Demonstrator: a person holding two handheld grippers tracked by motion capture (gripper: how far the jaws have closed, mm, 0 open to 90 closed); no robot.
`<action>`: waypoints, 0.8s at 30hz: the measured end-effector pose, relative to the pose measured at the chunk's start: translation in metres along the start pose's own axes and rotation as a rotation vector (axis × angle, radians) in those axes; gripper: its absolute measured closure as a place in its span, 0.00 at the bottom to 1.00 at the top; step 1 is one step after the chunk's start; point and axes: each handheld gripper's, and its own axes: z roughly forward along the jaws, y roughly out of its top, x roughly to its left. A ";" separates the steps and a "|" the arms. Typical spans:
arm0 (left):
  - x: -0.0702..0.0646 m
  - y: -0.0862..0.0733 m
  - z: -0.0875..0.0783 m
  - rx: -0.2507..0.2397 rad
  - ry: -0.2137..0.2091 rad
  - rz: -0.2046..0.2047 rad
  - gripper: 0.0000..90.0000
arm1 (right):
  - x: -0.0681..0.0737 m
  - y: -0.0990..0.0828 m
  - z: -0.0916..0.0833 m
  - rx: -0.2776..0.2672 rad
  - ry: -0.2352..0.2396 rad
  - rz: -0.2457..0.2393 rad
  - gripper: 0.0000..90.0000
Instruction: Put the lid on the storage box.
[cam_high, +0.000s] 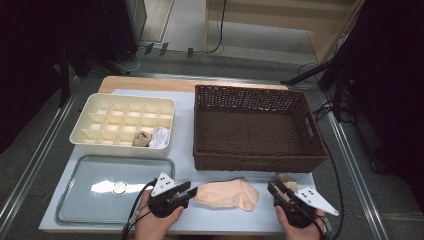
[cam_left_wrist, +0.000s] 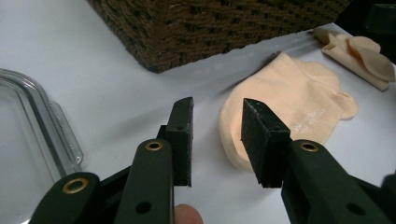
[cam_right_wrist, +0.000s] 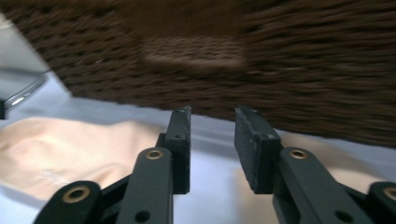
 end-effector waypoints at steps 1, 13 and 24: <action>0.000 0.000 -0.001 -0.001 -0.001 0.000 0.72 | -0.006 0.000 -0.004 0.001 -0.010 0.006 0.72; 0.000 -0.002 -0.007 -0.001 -0.017 0.005 0.71 | -0.029 -0.022 -0.003 0.081 -0.125 -0.025 0.36; -0.001 -0.003 -0.007 -0.004 -0.020 0.006 0.71 | -0.026 -0.024 0.005 0.130 -0.149 0.005 0.92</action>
